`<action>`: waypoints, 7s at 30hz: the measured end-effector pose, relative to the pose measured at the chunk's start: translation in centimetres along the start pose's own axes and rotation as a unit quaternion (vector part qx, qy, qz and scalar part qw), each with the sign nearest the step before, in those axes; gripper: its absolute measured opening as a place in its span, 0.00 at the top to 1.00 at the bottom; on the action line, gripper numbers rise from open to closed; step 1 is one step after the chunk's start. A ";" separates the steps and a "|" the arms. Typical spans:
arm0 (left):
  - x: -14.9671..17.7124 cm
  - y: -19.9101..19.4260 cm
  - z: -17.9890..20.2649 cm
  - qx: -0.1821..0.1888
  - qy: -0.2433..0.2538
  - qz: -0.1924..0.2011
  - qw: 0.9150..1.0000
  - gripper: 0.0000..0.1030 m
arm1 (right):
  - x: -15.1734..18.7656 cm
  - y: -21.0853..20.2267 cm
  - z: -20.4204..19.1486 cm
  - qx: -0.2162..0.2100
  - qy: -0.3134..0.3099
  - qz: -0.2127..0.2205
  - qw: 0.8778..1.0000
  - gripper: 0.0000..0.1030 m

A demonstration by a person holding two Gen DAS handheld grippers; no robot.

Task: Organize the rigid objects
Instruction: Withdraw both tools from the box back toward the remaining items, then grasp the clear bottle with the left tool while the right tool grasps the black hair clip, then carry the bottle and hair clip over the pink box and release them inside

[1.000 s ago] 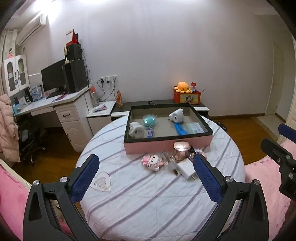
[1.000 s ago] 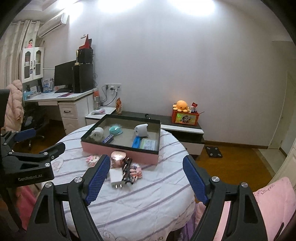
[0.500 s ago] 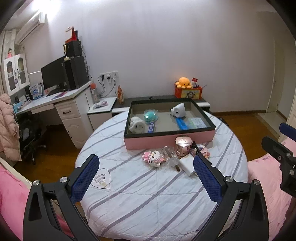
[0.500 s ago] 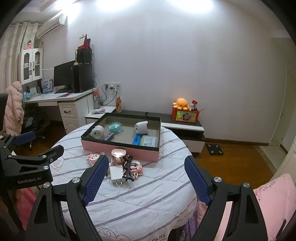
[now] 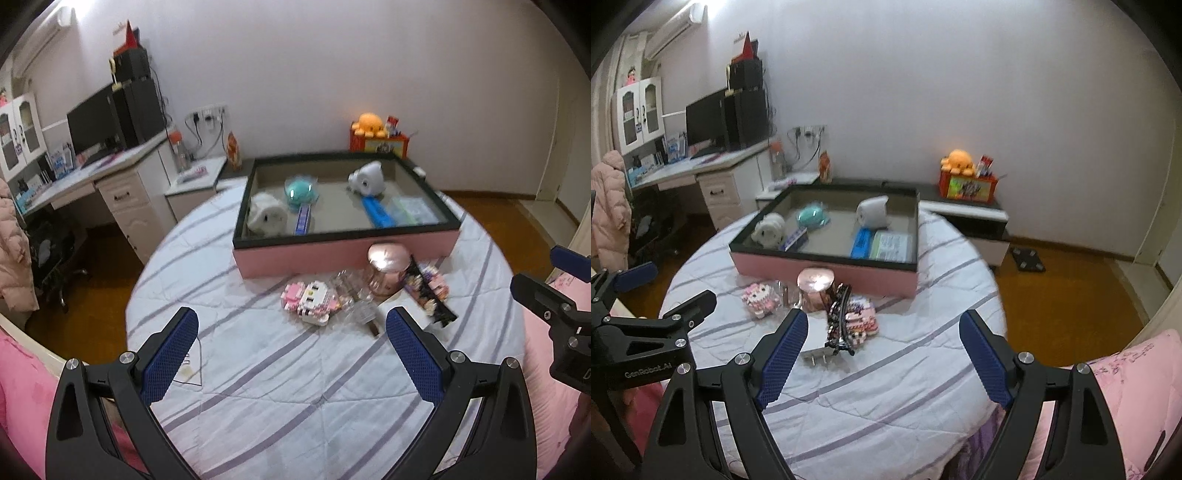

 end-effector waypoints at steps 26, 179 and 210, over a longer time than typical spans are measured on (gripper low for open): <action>0.8 8.8 -2.2 0.031 -0.030 -0.089 0.995 0.00 | -0.2 11.8 -3.4 -0.068 -0.014 -0.124 0.990 0.45; -12.3 5.0 1.4 0.023 -0.008 0.023 0.999 0.68 | -9.5 6.1 0.8 -0.116 0.009 0.025 0.993 0.82; -13.2 10.8 0.6 0.028 -0.036 -0.025 0.999 0.13 | -10.7 14.1 0.7 -0.132 0.017 -0.024 0.991 0.23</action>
Point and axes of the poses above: each gripper's, at about its wrist camera, not at the fingertips, and y roughly the way its jaws point, z to its right, x to its underside, the point moved 7 cm from there along y, roughly the way its jaws point, and after that the axes turned 5 degrees about -z, right-handed, at the moved point
